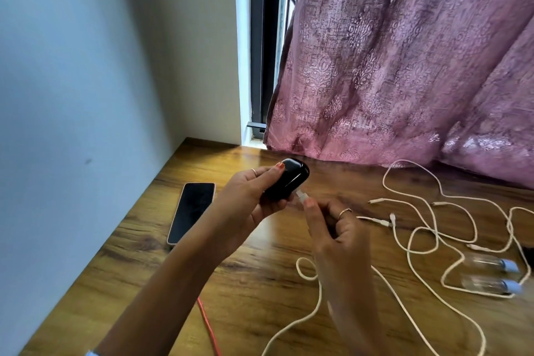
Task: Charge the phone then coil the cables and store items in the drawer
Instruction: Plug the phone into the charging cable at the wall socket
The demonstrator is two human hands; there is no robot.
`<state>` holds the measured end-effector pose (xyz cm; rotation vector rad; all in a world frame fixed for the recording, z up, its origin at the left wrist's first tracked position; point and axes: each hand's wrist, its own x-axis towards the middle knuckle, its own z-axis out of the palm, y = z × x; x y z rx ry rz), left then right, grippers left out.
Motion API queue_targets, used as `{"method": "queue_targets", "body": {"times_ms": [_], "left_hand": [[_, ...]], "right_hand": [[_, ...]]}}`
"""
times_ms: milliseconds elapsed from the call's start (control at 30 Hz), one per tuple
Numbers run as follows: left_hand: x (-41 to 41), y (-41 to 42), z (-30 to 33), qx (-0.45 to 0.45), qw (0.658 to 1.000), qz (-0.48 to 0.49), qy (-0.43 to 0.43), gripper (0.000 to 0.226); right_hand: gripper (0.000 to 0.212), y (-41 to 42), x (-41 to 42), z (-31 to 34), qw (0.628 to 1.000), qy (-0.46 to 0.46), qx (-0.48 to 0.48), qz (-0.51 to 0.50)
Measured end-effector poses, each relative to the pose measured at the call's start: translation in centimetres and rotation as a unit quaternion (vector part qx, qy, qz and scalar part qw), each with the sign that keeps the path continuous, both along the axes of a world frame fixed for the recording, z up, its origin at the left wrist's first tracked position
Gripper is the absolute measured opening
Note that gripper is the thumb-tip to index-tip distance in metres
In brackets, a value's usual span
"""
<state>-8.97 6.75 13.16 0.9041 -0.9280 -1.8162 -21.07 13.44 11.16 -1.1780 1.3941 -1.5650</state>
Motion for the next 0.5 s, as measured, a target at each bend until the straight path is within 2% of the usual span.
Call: {"method": "queue_targets", "body": {"times_ms": [233,500], "left_hand": [[-0.3,1.3,0.8,-0.036,0.999,0.002,-0.033,0.021],[-1.3,2.6,0.9,-0.062,0.995,0.012,-0.073,0.028]], "right_hand": [[0.02,1.1,-0.3,0.8,1.0,0.004,-0.012,0.016],[0.02,1.8,-1.1,0.4,1.0,-0.001,0.0,0.025]]}}
